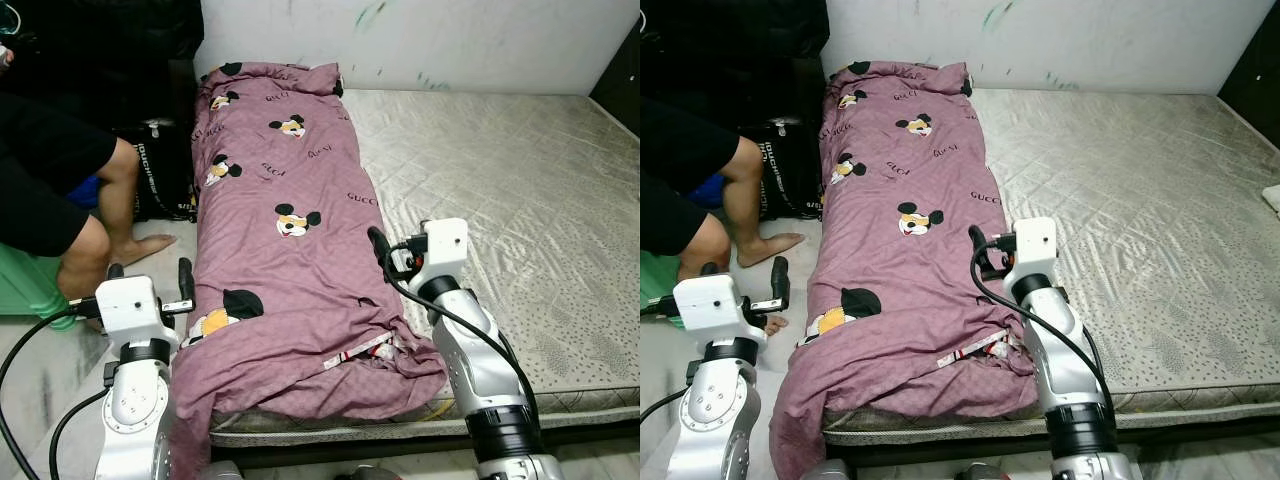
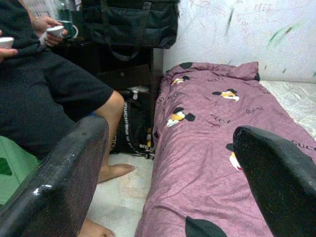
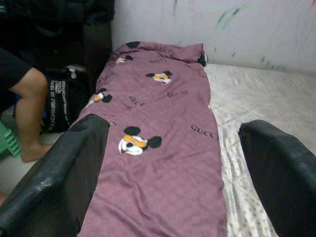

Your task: Clean up the room

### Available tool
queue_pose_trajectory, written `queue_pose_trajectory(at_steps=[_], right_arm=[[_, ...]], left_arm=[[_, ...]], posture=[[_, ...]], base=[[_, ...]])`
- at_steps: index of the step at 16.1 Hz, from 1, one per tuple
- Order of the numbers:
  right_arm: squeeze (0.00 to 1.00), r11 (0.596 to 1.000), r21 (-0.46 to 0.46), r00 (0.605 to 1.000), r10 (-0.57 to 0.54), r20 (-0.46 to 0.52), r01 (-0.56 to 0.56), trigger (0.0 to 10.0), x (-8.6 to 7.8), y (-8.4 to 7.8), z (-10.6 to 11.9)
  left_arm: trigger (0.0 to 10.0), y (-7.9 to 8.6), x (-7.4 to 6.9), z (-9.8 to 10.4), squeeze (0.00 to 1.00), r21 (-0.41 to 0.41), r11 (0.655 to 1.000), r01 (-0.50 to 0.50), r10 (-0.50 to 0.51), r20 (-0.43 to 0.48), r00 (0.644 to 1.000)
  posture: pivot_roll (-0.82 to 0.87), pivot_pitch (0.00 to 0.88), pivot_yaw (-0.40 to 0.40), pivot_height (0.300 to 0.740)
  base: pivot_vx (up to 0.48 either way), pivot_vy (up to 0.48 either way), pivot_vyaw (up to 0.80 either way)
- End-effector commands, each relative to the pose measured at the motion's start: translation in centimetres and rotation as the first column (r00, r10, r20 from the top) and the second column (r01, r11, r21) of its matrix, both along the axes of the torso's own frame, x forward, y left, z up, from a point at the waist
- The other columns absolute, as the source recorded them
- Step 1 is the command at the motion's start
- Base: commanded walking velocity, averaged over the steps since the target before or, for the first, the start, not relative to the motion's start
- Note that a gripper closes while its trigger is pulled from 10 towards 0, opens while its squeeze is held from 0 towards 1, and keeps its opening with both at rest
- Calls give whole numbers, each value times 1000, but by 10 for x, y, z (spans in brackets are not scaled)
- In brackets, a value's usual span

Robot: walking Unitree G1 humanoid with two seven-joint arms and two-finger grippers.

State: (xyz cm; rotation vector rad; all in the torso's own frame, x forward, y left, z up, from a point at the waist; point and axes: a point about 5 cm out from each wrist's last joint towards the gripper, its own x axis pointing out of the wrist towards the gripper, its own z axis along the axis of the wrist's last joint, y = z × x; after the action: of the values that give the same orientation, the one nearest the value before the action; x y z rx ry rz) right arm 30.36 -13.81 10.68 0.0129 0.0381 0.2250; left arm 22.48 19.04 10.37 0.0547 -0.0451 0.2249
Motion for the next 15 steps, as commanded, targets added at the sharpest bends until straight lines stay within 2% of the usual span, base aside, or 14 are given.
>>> queue_pose_trajectory(at_steps=[1, 7, 15], right_arm=[[0, 1000, -2, 1000, -10, -2, 10, 10000, -3, -5, 0], [0, 1000, 2, 1000, -5, -17, 5, 10000, -10, -6, -3], [0, 1000, 6, 1000, 2, -24, -2, 10000, -11, -6, -5]], left_arm=[[10000, -2, 2, 5, 0, 8, 1000, 11, -11, 10, 1000], [10000, -2, -2, 3, 0, 9, 1000, 16, -16, -9, 1000], [10000, -4, 0, 3, 0, 14, 1000, 25, -25, -20, 999]], posture=[[10, 0, -43, 740], [11, 0, -36, 740], [10, 0, -32, 655]], base=[[0, 0, 0], [0, 0, 0], [0, 0, 0]])
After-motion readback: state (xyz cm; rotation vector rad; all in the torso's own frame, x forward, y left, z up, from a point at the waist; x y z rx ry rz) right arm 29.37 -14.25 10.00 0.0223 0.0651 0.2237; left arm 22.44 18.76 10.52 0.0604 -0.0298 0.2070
